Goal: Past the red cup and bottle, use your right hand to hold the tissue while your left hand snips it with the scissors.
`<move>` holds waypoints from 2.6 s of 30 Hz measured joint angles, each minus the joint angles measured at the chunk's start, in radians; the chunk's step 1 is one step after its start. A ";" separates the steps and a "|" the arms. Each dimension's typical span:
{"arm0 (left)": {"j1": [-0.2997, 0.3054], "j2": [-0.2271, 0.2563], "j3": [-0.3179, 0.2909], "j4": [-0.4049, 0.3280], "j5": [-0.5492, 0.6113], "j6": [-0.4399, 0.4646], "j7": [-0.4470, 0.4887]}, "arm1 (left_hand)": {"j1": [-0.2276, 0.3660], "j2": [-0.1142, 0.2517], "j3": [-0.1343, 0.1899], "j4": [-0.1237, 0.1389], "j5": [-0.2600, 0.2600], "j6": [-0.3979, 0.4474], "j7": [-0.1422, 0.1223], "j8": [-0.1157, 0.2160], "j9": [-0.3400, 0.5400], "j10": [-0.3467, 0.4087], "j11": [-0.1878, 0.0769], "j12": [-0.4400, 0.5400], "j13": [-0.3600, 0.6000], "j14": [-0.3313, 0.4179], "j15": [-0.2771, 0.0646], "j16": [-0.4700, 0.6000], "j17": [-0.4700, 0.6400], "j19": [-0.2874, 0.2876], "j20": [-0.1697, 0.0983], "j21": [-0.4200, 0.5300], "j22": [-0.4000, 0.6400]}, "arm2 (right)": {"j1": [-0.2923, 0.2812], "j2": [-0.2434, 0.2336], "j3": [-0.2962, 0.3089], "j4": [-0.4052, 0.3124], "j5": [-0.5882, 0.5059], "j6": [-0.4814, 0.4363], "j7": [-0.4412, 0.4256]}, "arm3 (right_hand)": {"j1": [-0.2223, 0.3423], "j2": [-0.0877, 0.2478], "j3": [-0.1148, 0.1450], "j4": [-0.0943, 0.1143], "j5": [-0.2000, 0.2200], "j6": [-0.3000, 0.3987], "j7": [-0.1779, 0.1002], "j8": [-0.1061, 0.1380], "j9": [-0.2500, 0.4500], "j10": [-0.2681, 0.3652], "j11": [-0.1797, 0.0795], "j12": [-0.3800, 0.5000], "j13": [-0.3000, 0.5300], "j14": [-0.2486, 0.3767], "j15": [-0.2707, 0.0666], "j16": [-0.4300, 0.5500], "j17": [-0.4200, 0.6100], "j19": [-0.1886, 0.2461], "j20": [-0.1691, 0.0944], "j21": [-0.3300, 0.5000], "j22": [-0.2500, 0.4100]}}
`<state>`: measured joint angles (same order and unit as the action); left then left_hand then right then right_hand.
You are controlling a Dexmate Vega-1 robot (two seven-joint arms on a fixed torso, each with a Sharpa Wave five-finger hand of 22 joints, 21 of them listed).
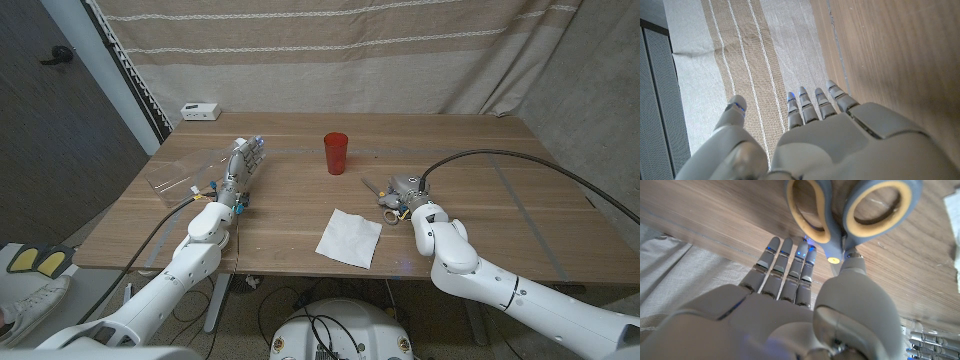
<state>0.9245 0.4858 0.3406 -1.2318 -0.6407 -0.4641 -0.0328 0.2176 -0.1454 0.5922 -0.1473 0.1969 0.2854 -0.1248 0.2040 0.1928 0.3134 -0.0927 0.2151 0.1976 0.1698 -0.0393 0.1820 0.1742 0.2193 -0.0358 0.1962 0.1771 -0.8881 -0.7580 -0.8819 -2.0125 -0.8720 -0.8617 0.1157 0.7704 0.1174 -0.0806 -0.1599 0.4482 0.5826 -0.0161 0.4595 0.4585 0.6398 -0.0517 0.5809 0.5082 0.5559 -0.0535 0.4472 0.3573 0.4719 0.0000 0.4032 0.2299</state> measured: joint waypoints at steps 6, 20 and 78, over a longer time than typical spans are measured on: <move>0.000 0.000 -0.001 0.000 0.000 0.000 0.001 | 0.000 0.000 0.000 0.000 0.000 0.000 0.000 0.000 0.000 0.005 -0.005 0.000 0.000 0.000 0.000 0.000 0.000 0.000 0.000 0.000 0.000 | 0.001 0.000 -0.003 0.004 0.008 0.005 0.000 | 0.054 0.010 0.020 -0.005 0.000 0.039 -0.006 0.020 0.008 0.051 -0.009 0.027 0.005 0.010 0.001 0.002 0.003 0.000 0.000 0.006 0.000; 0.011 -0.001 -0.004 -0.003 -0.001 -0.001 0.011 | -0.005 0.005 0.000 0.000 0.000 0.000 0.000 0.000 0.000 0.005 -0.005 0.000 0.000 0.000 0.000 0.000 0.000 0.000 0.000 0.000 0.000 | 0.001 -0.002 0.001 0.010 0.046 0.031 -0.003 | 0.239 0.024 0.103 -0.014 -0.029 0.156 -0.026 0.070 0.009 0.222 -0.057 0.059 -0.059 0.088 -0.006 0.038 0.017 0.025 -0.026 0.046 0.005; 0.023 -0.003 -0.003 -0.019 0.002 -0.011 0.018 | -0.005 0.005 -0.005 0.000 0.000 0.000 0.000 0.000 0.000 0.011 0.000 0.000 0.000 0.000 0.000 0.000 0.000 0.000 0.000 0.000 0.000 | -0.140 -0.014 0.216 -0.039 0.354 0.220 -0.381 | 0.370 -0.086 0.225 0.004 -0.161 0.229 -0.029 0.122 -0.007 0.322 -0.043 0.067 -0.130 0.293 -0.050 0.037 -0.005 0.051 -0.048 0.142 0.019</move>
<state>0.9472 0.4824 0.3372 -1.2504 -0.6389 -0.4754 -0.0145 0.2123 -0.1401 0.5869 -0.1475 0.1969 0.2855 -0.1248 0.2041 0.1928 0.3241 -0.0928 0.2151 0.1975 0.1698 -0.0393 0.1820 0.1742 0.2193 -0.0358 0.1962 0.1772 -1.0281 -0.7718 -0.6658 -2.0516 -0.5185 -0.6420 -0.2651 1.1402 0.0319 0.1442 -0.1559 0.2872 0.8116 -0.0451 0.5811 0.4516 0.9617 -0.0948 0.6475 0.3786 0.8487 -0.1037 0.4839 0.3524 0.5229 -0.0480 0.5450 0.2487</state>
